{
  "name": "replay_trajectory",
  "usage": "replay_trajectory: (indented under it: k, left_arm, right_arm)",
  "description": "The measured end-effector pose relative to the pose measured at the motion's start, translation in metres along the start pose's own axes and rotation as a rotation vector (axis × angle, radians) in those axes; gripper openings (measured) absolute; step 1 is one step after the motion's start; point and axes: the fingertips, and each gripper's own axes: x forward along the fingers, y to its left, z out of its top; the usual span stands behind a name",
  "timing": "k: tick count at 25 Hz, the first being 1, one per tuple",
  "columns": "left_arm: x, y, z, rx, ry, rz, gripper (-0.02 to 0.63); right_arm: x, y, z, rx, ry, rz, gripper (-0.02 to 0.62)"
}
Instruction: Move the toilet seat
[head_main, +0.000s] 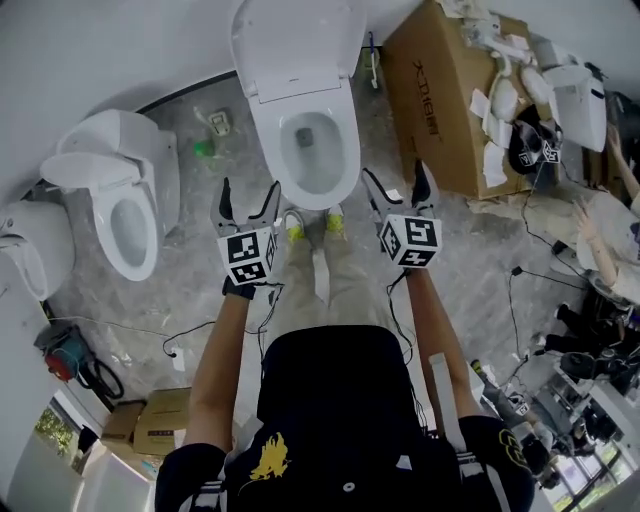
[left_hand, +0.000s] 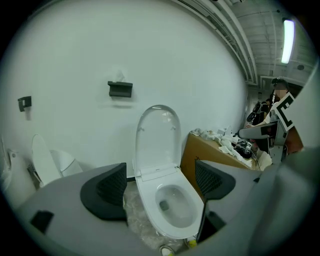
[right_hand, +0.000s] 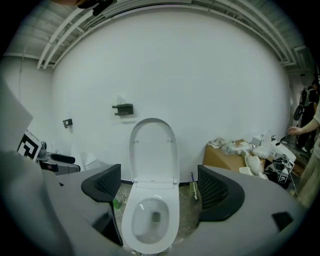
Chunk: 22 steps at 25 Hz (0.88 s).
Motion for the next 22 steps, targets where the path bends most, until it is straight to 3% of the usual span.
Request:
replay_trajectory:
  k: [5,10,14,22]
  left_arm:
    - [0.042,-0.006,-0.066,-0.015,0.123,-0.021,0.422]
    - [0.073,-0.017,-0.157,-0.063,0.292,-0.063,0.422]
    - [0.098,-0.024,-0.222,-0.102,0.410,-0.090,0.422]
    - [0.136,-0.015,-0.322,-0.346,0.549,-0.058,0.422]
  right_arm:
    - [0.046,-0.019,-0.059,0.045,0.096,-0.019,0.468]
    - [0.083,-0.033,-0.140,0.086,0.229,-0.042,0.468]
    - [0.111,-0.042,-0.206,0.066,0.329,-0.073,0.467]
    - [0.153,-0.036,-0.323,0.109,0.501,-0.064,0.468]
